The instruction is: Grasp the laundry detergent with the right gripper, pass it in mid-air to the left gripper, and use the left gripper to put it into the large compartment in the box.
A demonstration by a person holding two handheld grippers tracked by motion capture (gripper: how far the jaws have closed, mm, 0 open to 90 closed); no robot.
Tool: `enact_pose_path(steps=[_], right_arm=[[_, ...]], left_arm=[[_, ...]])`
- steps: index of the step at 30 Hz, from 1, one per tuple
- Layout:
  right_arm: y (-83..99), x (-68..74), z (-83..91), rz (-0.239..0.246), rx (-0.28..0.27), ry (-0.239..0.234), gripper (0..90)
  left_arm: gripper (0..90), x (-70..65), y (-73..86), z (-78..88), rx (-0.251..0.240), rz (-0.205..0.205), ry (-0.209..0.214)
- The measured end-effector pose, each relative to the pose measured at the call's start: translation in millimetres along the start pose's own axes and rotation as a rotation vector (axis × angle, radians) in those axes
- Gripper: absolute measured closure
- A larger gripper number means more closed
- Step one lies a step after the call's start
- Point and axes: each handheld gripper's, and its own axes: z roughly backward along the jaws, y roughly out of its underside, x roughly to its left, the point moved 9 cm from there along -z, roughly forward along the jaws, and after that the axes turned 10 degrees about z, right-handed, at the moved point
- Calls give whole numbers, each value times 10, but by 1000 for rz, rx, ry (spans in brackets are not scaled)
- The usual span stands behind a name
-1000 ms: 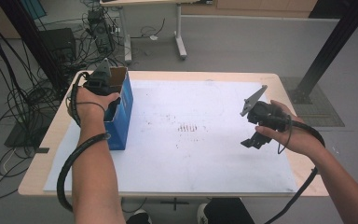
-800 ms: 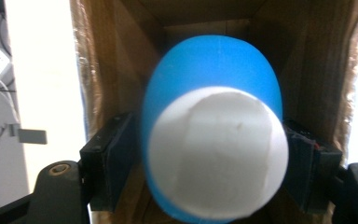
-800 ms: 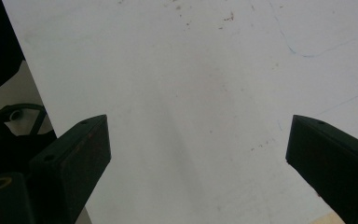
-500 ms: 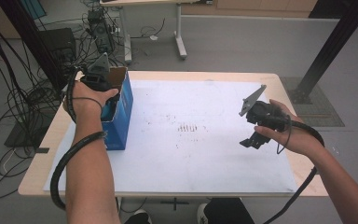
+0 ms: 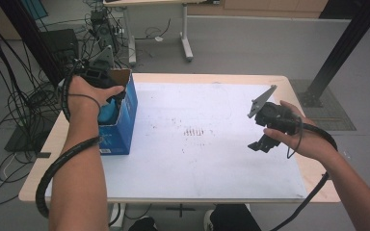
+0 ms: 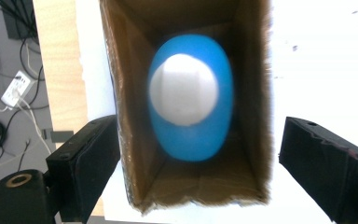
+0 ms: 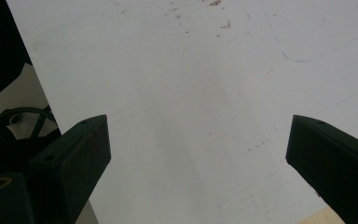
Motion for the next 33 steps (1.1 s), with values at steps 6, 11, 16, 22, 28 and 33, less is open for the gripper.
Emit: enact_pose_path(steps=[6, 11, 16, 22, 28, 33], right_arm=[[-24, -31, 47, -8, 11, 9, 62], [-49, -24, 56, -1, 25, 7, 62], [-62, -17, 60, 2, 26, 7, 62], [-35, -25, 70, 6, 37, 7, 62], [-2, -68, 88, 3, 41, 9, 62], [16, -72, 98, 5, 40, 8, 62]], left_arm=[[100, -157, -61, 209, -51, -43, 25], [95, -339, -55, 240, -33, -104, 44], [85, -540, -86, 223, -31, -148, 61], [70, -786, -131, 216, -30, -209, 71], [53, -988, -177, 223, -35, -245, 98], [41, -1138, -210, 260, -61, -270, 116]])
